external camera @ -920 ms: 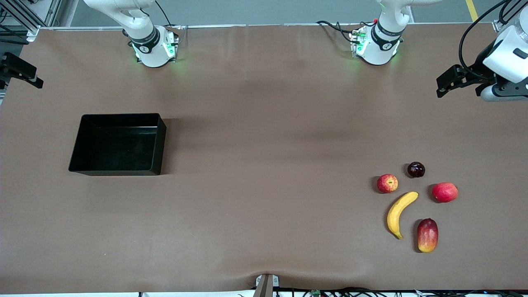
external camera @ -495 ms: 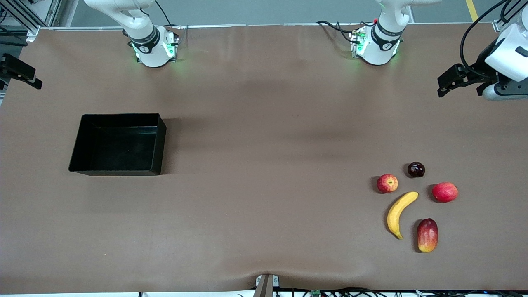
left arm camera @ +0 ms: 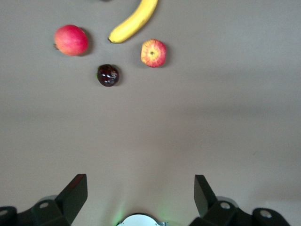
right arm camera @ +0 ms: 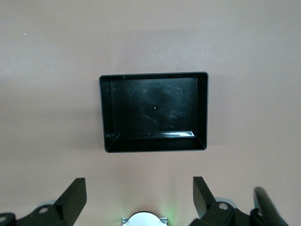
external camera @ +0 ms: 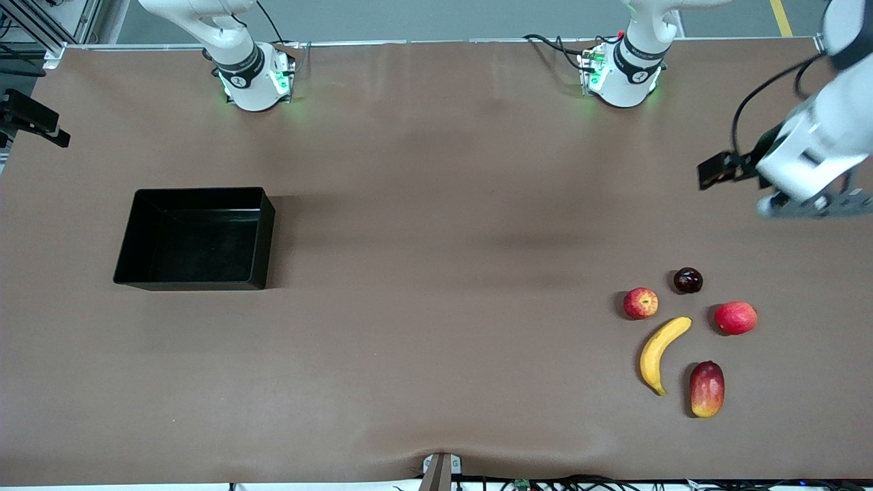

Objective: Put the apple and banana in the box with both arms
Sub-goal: 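Move the left gripper over the red-yellow apple beside the banana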

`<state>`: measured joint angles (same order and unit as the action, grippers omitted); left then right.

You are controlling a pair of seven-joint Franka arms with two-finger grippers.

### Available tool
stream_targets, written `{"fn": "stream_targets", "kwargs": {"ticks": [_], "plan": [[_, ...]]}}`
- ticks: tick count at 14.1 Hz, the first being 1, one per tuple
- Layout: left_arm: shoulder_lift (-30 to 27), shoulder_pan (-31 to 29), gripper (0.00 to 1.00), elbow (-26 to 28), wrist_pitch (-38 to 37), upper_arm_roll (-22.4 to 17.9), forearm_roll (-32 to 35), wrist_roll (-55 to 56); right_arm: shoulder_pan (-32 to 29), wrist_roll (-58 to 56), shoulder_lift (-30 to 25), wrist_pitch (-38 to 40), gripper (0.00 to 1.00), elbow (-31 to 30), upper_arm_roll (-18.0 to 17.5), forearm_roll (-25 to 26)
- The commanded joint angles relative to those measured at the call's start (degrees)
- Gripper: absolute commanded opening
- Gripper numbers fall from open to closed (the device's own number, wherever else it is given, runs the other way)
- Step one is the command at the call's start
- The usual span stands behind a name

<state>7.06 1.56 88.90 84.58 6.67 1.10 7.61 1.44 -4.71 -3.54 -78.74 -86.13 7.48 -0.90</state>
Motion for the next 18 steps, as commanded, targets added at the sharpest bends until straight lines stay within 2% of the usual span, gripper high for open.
{"fn": "stream_targets", "kwargs": {"ticks": [1,6,10,18], "plan": [[6.72,0.55,1.0,-1.8,1.02,0.36,2.14,-1.28,-0.65,0.67,0.37,0.6,1.0,0.7,-0.27,0.55],[16.47,0.99,1.0,1.54,12.96,0.45,9.88,-1.37,-0.39,0.75,0.37,0.34,1.0,0.88,-0.27,0.9],[22.89,0.11,1.0,1.37,20.44,0.45,10.5,-1.37,-0.65,0.84,0.37,0.34,1.0,0.88,-0.27,0.9],[29.4,-0.33,1.0,1.1,31.86,0.36,9.54,-1.46,-0.65,1.1,0.81,0.34,1.0,0.88,-0.27,-0.06]]}}
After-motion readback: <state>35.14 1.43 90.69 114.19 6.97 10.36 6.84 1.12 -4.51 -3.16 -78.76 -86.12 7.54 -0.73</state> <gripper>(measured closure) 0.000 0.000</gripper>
